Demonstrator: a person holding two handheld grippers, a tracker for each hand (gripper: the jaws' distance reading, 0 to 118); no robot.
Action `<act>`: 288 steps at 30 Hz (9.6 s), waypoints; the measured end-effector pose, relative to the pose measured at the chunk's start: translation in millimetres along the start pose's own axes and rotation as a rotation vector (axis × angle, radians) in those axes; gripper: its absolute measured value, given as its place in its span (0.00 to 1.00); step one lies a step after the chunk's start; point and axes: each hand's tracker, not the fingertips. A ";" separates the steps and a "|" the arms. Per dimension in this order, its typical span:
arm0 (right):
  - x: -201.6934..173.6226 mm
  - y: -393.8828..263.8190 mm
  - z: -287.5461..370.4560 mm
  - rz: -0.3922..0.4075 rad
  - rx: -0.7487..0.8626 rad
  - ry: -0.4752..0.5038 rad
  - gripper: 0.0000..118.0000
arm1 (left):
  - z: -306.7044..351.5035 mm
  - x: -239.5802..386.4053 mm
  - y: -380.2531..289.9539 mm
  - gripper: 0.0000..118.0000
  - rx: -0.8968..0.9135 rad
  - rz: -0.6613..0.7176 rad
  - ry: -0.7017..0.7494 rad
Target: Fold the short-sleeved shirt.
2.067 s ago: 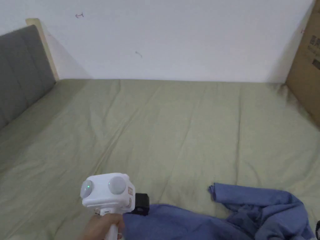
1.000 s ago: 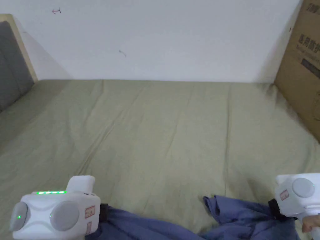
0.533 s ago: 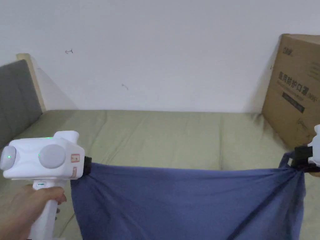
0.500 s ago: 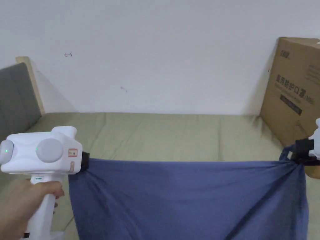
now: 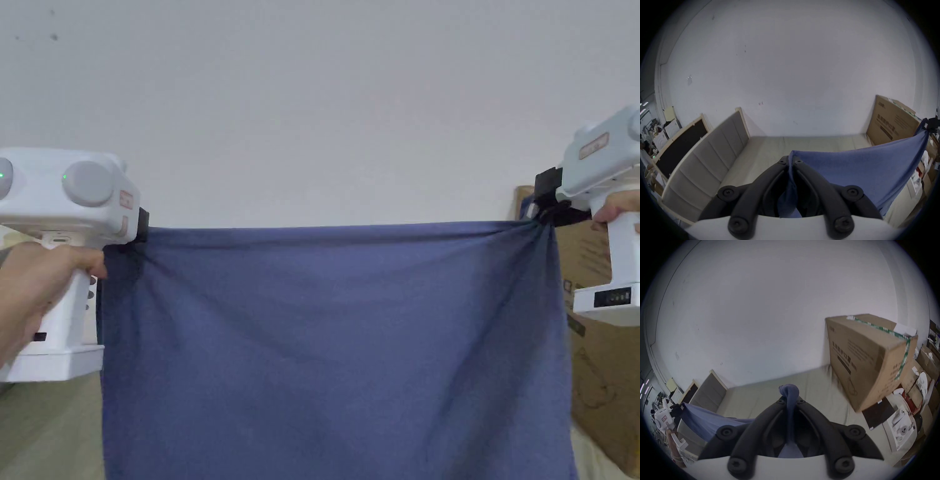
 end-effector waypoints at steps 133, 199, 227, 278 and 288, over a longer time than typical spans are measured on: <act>115.3 -520.8 107.4 -0.090 -0.488 -0.100 0.03 | 149.4 -72.4 -509.2 0.01 -0.497 0.087 -0.105; 101.3 -541.2 36.2 -0.007 -0.611 -0.173 0.08 | 64.5 -63.7 -495.7 0.06 -0.585 0.092 -0.147; 71.2 -512.0 151.0 0.070 -0.371 -0.113 0.08 | 164.7 -32.3 -453.8 0.03 -0.395 0.072 -0.169; 116.5 -431.9 -138.8 0.090 -0.616 -0.233 0.02 | -161.6 21.2 -410.0 0.89 -0.701 -0.018 -0.178; 116.3 -424.1 -130.5 0.047 -0.601 -0.216 0.02 | -174.6 24.4 -416.6 0.02 -0.746 -0.066 -0.170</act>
